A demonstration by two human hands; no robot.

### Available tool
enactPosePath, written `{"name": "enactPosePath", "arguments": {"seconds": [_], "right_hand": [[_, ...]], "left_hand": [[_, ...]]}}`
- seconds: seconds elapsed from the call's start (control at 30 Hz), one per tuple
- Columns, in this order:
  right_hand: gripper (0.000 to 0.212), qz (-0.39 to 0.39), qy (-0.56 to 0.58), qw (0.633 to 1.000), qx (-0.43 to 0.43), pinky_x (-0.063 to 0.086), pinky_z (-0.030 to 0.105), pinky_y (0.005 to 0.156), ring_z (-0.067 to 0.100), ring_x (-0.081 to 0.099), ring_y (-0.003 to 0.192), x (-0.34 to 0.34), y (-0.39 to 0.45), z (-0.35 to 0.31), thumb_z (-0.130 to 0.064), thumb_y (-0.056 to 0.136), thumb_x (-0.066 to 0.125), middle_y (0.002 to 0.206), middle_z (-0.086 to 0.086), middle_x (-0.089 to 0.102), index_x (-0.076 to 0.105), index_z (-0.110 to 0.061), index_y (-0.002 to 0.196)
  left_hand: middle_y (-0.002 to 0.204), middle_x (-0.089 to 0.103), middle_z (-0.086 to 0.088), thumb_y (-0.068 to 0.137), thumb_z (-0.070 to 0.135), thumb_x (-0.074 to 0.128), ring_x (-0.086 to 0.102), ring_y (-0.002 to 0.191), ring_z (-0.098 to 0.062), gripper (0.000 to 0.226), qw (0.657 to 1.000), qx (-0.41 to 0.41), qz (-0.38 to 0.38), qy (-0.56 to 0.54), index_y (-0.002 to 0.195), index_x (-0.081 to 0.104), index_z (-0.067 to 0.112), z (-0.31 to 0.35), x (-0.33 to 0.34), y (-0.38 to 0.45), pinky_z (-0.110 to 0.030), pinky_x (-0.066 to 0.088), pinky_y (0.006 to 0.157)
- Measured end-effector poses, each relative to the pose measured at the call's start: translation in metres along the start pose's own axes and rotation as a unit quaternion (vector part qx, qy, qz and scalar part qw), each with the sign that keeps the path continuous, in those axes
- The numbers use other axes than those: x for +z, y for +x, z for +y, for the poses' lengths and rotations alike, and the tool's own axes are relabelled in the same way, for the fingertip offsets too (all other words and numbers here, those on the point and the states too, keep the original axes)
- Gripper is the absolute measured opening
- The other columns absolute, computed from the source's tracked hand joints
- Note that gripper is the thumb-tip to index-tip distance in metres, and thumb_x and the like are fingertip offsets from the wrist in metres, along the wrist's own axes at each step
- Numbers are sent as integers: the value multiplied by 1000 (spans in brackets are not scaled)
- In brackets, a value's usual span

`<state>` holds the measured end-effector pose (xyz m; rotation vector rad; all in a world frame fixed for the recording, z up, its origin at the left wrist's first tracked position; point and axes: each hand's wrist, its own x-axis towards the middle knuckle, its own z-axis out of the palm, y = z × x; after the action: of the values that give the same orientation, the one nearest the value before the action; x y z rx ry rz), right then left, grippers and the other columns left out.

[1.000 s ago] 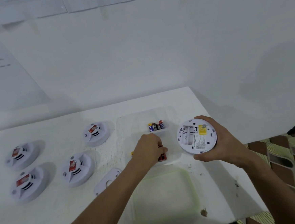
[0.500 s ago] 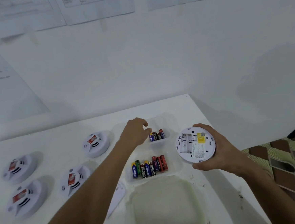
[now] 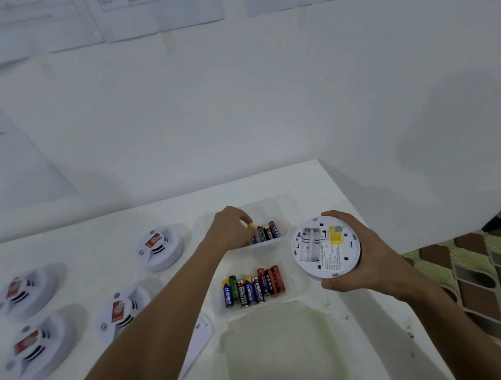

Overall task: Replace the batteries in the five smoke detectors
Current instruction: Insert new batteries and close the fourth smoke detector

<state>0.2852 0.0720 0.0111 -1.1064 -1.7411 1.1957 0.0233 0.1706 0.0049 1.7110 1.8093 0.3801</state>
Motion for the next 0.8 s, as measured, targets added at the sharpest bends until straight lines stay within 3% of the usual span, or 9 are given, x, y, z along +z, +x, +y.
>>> {"name": "enactPosePath", "arguments": {"seconds": [0.07, 0.2, 0.33, 0.5, 0.6, 0.73, 0.8], "right_hand": [[95, -1, 1, 1000, -2, 54, 25, 91, 11, 59, 117, 2, 1, -3, -24, 48, 90, 122, -14, 60, 47, -28, 132], [97, -5, 8, 1000, -7, 54, 25, 91, 10, 59, 117, 7, 4, -10, -27, 47, 91, 121, -17, 60, 46, -29, 133], [96, -11, 15, 1000, -21, 55, 31, 91, 16, 60, 115, 12, 7, -16, -19, 50, 91, 121, -10, 60, 46, -25, 134], [96, -25, 19, 999, -37, 55, 28, 88, 17, 61, 112, 14, 4, -17, -6, 51, 90, 120, -8, 61, 46, -22, 135], [95, -36, 23, 998, -43, 57, 30, 88, 19, 61, 112, 13, 1, -18, -3, 51, 90, 120, -6, 61, 47, -23, 134], [96, -41, 37, 998, -42, 56, 31, 89, 19, 60, 115, 6, -2, -20, -3, 52, 90, 123, -6, 61, 47, -22, 135], [96, -50, 32, 997, -43, 55, 31, 93, 20, 59, 119, 3, -3, -21, -4, 53, 90, 126, -4, 60, 46, -19, 137]], "left_hand": [[84, 73, -6, 85, 18, 68, 71, 69, -19, 23, 997, 13, 53, -62, 107, 68, 11, 6, -6, -12, -31, 60, 67], [78, 71, 8, 87, 23, 67, 66, 64, -9, 11, 972, 97, 168, -132, 98, 66, 26, 38, -21, -56, -13, 45, 51], [70, 71, 14, 84, 21, 72, 66, 63, -4, 16, 956, 188, 101, -201, 93, 67, 33, 61, -20, -105, -17, 51, 58], [79, 68, 16, 85, 27, 72, 61, 68, 4, 20, 964, 205, 75, -149, 106, 71, 29, 59, -4, -116, -4, 41, 60], [94, 56, 11, 87, 38, 68, 51, 77, 5, 31, 971, 219, 73, -60, 118, 68, 31, 56, -3, -118, -2, 34, 65], [109, 48, 15, 73, 58, 70, 50, 96, 5, 67, 971, 232, -19, -46, 135, 50, 44, 46, -6, -121, -8, 40, 74], [118, 52, 19, 62, 55, 81, 54, 101, 1, 87, 967, 242, -67, -43, 139, 40, 50, 41, -7, -123, -13, 48, 78]]}}
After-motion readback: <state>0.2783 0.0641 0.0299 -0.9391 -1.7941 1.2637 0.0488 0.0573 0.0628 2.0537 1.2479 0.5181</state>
